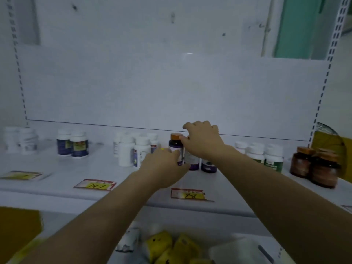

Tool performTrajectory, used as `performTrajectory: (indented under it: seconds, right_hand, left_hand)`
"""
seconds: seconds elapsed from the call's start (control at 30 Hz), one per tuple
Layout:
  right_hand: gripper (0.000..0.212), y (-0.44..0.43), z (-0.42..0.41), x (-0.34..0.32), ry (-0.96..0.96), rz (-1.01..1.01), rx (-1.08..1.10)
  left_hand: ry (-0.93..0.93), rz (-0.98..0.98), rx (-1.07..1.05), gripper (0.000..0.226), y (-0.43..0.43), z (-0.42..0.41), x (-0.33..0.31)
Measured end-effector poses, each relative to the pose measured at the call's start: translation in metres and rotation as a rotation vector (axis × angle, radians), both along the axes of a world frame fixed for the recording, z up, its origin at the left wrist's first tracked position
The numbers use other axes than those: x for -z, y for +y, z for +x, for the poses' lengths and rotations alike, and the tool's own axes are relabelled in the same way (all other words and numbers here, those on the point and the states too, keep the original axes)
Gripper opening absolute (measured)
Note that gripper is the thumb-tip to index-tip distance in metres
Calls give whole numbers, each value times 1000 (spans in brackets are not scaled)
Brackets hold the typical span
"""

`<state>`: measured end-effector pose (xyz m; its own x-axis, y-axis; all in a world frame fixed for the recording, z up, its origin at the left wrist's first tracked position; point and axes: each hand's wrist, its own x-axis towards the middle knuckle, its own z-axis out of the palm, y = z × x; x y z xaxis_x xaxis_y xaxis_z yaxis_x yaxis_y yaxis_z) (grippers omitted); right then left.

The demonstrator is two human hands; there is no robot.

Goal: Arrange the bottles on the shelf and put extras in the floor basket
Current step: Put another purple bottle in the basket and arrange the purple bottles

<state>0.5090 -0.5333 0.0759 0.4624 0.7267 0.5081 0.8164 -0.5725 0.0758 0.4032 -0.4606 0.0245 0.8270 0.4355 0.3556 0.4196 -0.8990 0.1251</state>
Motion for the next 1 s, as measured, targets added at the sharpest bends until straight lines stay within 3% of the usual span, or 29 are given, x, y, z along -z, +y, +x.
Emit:
performTrajectory:
  seconds: [0.2,0.43,0.73,0.83,0.9,1.0]
  right_hand:
    - [48,50,7,-3,-12,-151,25]
    - [48,67,15,3,85,-200,126]
    - [36,56,8,-8,97,-74,23]
    - [34,47,3,-22,182,33,-51]
    - [32,37,0,-33,310,113,-139]
    - [38,18,-7,-49,490,171,-279]
  left_hand:
    - [64,-84,-117,56,19,-8,15]
    - [190,-155,-103,52,17,-3,25]
    - [186,-160,-81,51,19,-5,27]
    - [193,-179,-94,53,17,-6,25]
    - [130,-236,-117,54,13,-7,22]
    - [-118,-370,-108,65,5,-8,12]
